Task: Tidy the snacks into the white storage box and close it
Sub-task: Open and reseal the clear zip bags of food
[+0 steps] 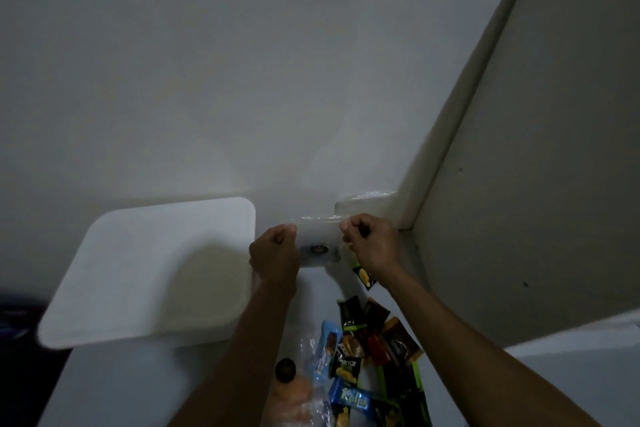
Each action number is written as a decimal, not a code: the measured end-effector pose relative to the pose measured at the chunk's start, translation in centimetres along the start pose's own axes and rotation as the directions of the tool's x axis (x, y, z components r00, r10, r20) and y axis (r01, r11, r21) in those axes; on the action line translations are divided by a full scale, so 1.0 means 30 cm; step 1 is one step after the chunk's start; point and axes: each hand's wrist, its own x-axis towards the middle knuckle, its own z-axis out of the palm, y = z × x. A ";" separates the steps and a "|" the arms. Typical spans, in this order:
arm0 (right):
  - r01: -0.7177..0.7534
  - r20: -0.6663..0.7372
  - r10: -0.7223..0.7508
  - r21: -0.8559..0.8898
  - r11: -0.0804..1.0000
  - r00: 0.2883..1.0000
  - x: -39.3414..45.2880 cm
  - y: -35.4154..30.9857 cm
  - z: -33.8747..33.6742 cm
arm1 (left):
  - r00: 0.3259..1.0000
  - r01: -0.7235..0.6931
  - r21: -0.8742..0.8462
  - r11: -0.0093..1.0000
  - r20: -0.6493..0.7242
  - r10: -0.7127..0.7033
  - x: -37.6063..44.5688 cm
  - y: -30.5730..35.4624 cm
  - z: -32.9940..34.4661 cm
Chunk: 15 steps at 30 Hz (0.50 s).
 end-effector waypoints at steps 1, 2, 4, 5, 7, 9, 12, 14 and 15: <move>-0.009 -0.010 0.009 0.002 1.000 1.000 0.020 0.015 0.016 | 1.000 0.016 0.001 1.000 -0.001 -0.016 0.017 -0.007 0.014; -0.016 -0.022 0.016 0.002 1.000 1.000 0.034 0.022 0.027 | 1.000 0.024 0.004 1.000 0.004 -0.024 0.028 -0.010 0.023; -0.033 -0.032 0.033 -0.011 0.999 0.999 0.078 0.041 0.057 | 1.000 0.019 0.032 0.999 -0.001 -0.019 0.067 -0.025 0.050; -0.040 -0.036 0.039 -0.025 0.999 0.999 0.096 0.046 0.072 | 1.000 0.019 0.046 0.999 -0.011 -0.018 0.085 -0.031 0.061; -0.031 -0.065 0.030 -0.024 0.999 0.997 0.128 0.056 0.106 | 0.999 0.034 0.075 0.997 -0.036 -0.032 0.117 -0.043 0.082; -0.038 -0.104 0.035 -0.024 0.999 0.994 0.153 0.073 0.135 | 0.996 0.062 0.065 0.996 -0.071 -0.057 0.145 -0.054 0.111; -0.074 -0.148 0.070 -0.023 0.997 0.987 0.172 0.089 0.160 | 0.990 0.108 0.059 0.992 -0.102 -0.102 0.183 -0.071 0.153; -0.081 -0.165 0.076 -0.021 0.997 0.983 0.179 0.092 0.168 | 0.986 0.121 0.045 0.992 -0.121 -0.115 0.204 -0.080 0.169; -0.084 -0.171 0.080 -0.015 0.996 0.982 0.178 0.089 0.171 | 0.985 0.123 0.042 0.992 -0.125 -0.117 0.213 -0.085 0.175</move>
